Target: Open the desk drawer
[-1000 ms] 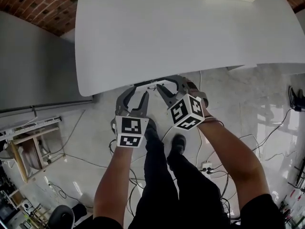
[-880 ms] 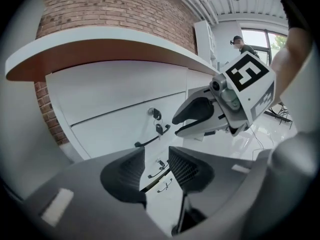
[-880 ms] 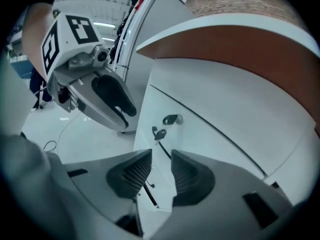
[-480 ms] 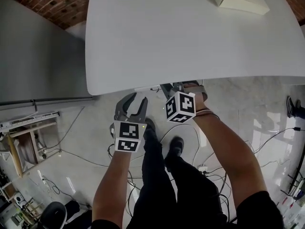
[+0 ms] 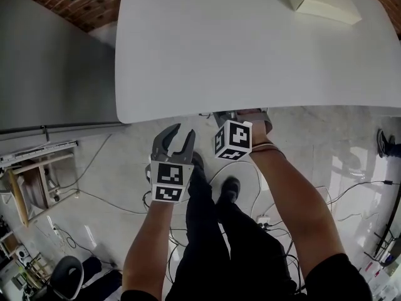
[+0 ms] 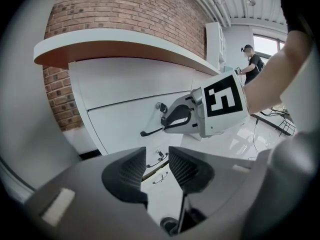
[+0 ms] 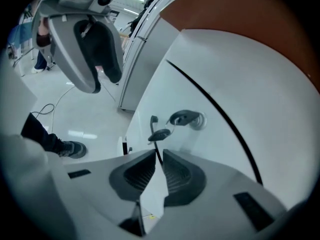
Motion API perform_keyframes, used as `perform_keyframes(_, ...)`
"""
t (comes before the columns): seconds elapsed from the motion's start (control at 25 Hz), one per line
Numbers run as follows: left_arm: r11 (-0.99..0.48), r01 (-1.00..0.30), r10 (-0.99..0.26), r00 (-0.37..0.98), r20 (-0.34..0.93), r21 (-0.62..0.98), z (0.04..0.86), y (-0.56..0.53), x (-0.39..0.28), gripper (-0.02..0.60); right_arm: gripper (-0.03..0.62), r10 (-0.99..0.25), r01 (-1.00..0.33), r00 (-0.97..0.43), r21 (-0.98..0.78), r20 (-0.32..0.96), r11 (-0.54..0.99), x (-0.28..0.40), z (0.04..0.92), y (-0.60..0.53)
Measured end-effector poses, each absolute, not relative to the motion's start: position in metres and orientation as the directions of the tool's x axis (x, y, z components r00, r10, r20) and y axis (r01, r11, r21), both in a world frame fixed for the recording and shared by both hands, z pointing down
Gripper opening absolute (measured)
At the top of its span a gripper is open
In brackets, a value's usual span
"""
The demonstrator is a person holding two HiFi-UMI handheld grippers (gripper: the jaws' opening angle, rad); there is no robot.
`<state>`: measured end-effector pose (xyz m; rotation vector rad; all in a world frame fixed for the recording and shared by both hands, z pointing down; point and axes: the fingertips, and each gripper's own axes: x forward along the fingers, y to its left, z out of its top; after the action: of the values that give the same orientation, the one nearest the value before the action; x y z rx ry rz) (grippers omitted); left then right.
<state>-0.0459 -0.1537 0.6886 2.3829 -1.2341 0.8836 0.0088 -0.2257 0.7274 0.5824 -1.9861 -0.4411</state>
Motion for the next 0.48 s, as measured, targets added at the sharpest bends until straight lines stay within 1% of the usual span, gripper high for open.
perform_keyframes(0.12, -0.563, -0.826, -0.612, 0.437, 0.659, 0.024, 0.691, -0.146, -0.043, 0.146, 0.049, -0.560, -0.219, -0.400, 0.518, 0.725, 0.827, 0.006, 0.729, -0.227)
perform_keyframes(0.28, -0.525, -0.848, -0.606, 0.426, 0.672, 0.065, 0.684, -0.129, -0.045, 0.146, 0.043, -0.531, -0.193, -0.391, 0.498, 0.751, 0.846, 0.006, 0.730, -0.221)
perform_keyframes(0.48, -0.514, -0.854, -0.593, 0.418, 0.688, 0.076, 0.669, -0.103, -0.046, 0.146, 0.043, -0.516, -0.250, -0.404, 0.452, 0.755, 0.856, 0.012, 0.727, -0.213)
